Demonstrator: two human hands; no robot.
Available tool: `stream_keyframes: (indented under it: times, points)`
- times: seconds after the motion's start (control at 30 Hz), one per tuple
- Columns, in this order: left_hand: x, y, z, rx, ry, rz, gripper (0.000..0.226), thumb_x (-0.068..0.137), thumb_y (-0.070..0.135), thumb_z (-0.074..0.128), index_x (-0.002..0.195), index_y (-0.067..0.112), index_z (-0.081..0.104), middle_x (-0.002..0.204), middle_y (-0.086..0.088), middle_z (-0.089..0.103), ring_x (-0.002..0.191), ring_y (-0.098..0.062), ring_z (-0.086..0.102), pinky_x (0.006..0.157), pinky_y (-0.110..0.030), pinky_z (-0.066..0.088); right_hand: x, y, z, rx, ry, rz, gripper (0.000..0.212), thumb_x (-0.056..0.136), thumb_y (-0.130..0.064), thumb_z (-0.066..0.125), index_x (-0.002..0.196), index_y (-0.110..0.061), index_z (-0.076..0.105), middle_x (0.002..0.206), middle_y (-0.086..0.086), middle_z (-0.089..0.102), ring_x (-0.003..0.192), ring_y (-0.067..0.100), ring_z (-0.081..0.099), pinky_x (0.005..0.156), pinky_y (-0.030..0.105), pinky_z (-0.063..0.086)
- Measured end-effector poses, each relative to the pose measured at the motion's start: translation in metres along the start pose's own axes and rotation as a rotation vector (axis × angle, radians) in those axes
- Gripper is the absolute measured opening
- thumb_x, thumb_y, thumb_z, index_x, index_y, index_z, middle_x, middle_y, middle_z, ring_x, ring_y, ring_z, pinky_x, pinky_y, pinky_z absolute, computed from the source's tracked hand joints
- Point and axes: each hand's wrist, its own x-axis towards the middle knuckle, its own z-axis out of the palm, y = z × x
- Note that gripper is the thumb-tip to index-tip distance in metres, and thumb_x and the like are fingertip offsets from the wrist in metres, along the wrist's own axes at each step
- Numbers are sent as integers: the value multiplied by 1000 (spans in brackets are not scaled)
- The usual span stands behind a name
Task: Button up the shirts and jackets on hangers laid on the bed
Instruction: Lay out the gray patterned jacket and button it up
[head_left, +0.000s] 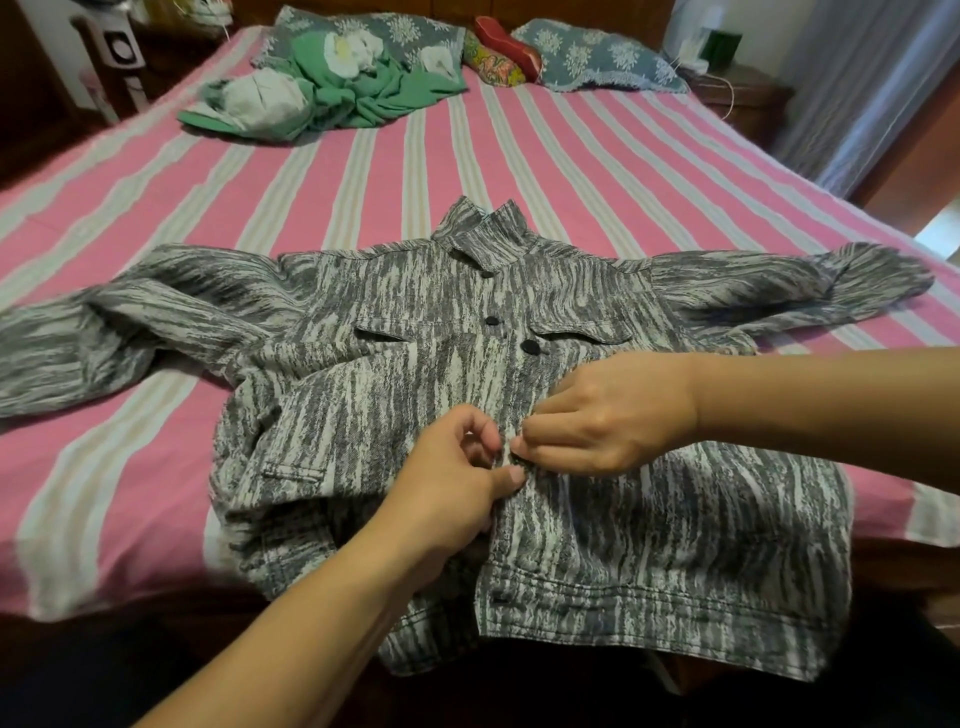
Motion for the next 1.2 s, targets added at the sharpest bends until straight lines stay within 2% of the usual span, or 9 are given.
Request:
stream_keyframes:
  times: [0.13,0.3,0.5,0.67,0.73,0.87,0.93,1.07,1.2]
  points:
    - [-1,0,2,129,-2,51,26,92,3,70,87,17,48,66,3,48,44,-6,34,43,-23,32,4,5,-3,-27,-12,-74,27,103,1,44,83,-2,62,74,5,52,57,20,48,48,31,49]
    - [1,0,2,173,14,74,28,92,5,71,87,18,46,64,4,44,44,-7,31,42,-23,28,10,4,2,-29,-32,-94,28,102,3,41,80,-7,56,71,4,46,53,20,45,45,30,48]
    - [-1,-4,8,309,79,147,33,90,5,71,85,22,43,73,4,50,62,-14,39,59,-35,41,6,-4,3,10,-27,-21,24,101,4,43,82,-7,55,69,4,48,53,20,46,45,31,48]
    - [-7,2,12,402,138,191,32,93,11,70,90,29,44,85,4,58,67,-9,46,60,-28,43,8,-1,1,-6,0,-41,25,101,3,47,79,-7,56,68,4,48,51,18,44,43,31,48]
    - [-6,2,12,353,182,176,33,90,10,73,93,29,47,88,4,57,70,-8,49,61,-24,45,10,2,1,12,16,-47,26,100,2,49,78,-7,56,68,4,48,52,18,44,44,32,48]
    - [-1,0,12,-20,179,37,34,86,-4,75,95,21,54,80,-1,57,59,-11,47,49,-25,39,8,4,0,52,10,-17,20,98,3,52,82,-7,56,70,4,50,55,18,46,47,30,49]
    - [0,0,9,-123,170,-4,35,84,-8,74,97,18,55,75,0,56,55,-10,46,47,-23,36,2,2,0,63,3,49,14,98,4,53,89,-2,62,75,5,53,59,20,49,52,31,52]
    - [2,2,5,-84,90,-47,35,85,-7,74,102,18,56,74,1,57,59,-13,51,48,-26,40,-7,-10,-1,67,-56,120,15,100,4,52,104,7,66,81,7,59,65,21,55,58,31,56]
    - [6,7,2,-116,32,-138,24,87,3,74,105,12,61,69,1,57,49,-12,47,44,-28,38,-1,-6,-2,7,-90,73,19,102,4,45,98,5,65,78,7,57,63,22,53,54,34,55]
